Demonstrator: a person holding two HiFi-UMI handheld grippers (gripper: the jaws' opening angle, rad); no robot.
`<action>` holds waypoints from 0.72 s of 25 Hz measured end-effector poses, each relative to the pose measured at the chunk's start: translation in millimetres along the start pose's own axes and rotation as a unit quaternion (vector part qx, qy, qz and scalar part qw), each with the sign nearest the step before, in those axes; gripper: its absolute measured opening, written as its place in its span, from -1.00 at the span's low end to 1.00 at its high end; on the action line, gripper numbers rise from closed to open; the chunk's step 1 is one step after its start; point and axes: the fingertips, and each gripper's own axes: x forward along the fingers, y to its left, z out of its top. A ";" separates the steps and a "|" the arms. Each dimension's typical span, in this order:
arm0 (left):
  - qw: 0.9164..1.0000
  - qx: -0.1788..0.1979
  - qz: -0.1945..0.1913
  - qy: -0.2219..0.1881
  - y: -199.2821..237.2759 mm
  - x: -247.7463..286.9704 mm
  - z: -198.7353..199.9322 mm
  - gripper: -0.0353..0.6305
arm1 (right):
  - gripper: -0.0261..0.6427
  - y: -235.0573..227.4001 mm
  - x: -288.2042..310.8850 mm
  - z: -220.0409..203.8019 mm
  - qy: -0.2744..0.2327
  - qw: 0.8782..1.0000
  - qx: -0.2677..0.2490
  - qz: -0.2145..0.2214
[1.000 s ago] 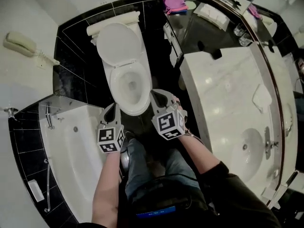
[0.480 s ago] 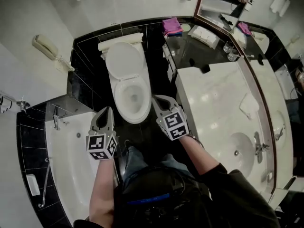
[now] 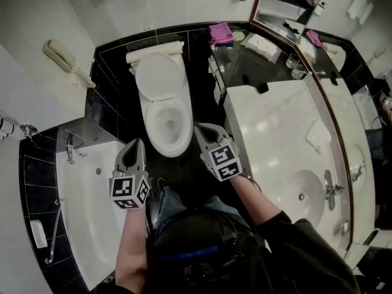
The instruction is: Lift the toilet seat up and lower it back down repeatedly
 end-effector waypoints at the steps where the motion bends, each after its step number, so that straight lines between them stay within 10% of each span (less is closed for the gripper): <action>1: 1.000 0.002 0.001 -0.001 0.3 -0.2 0.3 -0.94 | -0.87 0.1 0.9 -0.7 0.001 1.000 0.000 0.001; 18: 1.000 0.001 0.002 0.018 12.0 27.0 -17.8 -0.94 | -0.87 -16.3 37.0 -24.8 0.028 1.000 0.014 0.005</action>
